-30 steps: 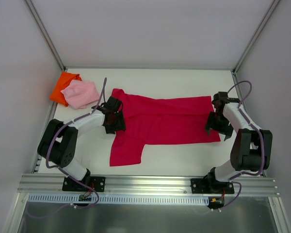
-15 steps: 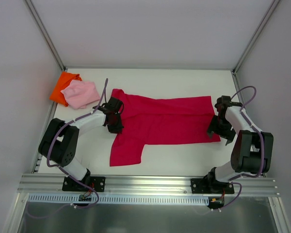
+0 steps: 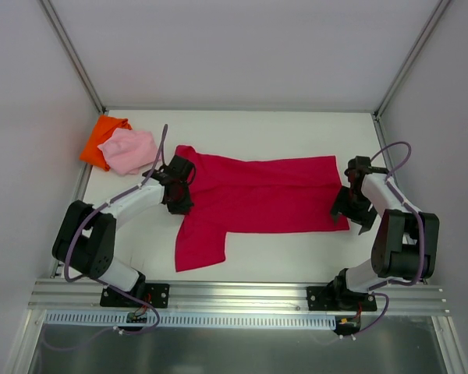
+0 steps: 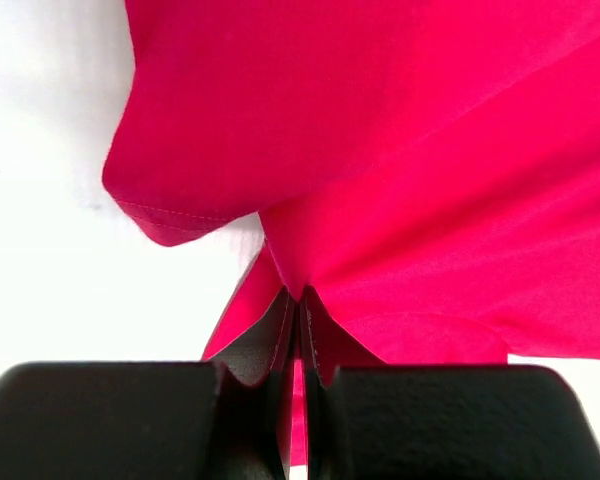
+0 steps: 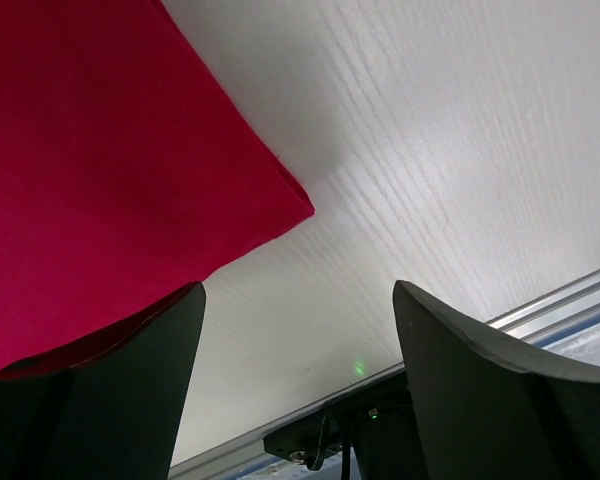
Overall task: Fold and stack the t-shirts
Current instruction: Grap the side of the flattened tshirt closest away from the robot with both arms
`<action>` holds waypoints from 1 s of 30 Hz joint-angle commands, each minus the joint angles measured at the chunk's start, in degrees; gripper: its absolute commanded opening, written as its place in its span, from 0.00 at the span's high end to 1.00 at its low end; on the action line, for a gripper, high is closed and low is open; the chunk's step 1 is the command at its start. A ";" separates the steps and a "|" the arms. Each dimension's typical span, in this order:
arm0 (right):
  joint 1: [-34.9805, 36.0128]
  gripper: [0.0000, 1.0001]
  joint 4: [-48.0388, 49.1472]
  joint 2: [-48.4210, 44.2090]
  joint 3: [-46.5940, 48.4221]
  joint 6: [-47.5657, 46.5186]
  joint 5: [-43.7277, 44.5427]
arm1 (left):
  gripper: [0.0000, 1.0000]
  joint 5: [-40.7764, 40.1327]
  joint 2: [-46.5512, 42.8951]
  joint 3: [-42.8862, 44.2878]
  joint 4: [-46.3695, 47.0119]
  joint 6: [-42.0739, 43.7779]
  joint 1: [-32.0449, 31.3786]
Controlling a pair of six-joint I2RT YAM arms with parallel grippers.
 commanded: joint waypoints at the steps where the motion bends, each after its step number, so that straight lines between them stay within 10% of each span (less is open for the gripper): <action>1: -0.36 0.20 1.88 0.24 0.01 1.49 -1.65 | 1.00 -4.08 -3.77 -0.06 -4.50 -0.77 0.31; 30: 1.31 0.35 8.48 2.88 -1.92 0.52 -9.55 | 1.00 -5.40 -7.72 -2.08 -5.12 -1.22 3.65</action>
